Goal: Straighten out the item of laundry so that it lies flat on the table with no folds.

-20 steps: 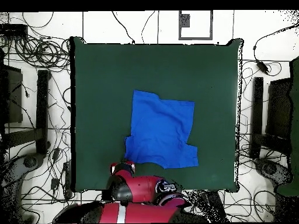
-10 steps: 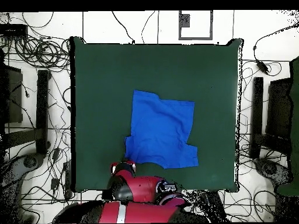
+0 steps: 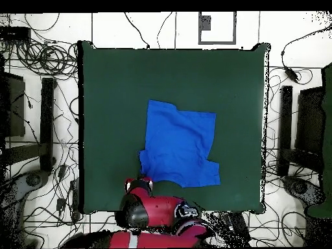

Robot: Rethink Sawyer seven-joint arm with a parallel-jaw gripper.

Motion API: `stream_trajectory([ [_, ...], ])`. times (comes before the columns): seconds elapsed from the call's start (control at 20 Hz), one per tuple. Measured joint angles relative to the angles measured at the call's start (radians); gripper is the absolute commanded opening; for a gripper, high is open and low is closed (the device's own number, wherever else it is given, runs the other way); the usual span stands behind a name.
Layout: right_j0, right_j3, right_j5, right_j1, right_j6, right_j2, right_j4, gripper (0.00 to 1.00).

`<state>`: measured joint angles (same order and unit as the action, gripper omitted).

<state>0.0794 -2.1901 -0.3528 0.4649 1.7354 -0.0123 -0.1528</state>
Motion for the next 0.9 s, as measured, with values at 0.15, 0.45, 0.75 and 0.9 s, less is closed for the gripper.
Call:
stream_trajectory([
  [0.15,0.020,-0.003,0.003,0.036,0.000,0.001,0.000,0.00],
  [0.45,0.087,-0.004,0.024,0.101,0.000,0.001,-0.003,0.00],
  [0.75,0.185,-0.004,0.068,0.149,0.000,0.001,-0.035,0.00],
  [0.9,0.207,-0.002,0.070,0.147,0.000,0.001,-0.052,0.00],
])
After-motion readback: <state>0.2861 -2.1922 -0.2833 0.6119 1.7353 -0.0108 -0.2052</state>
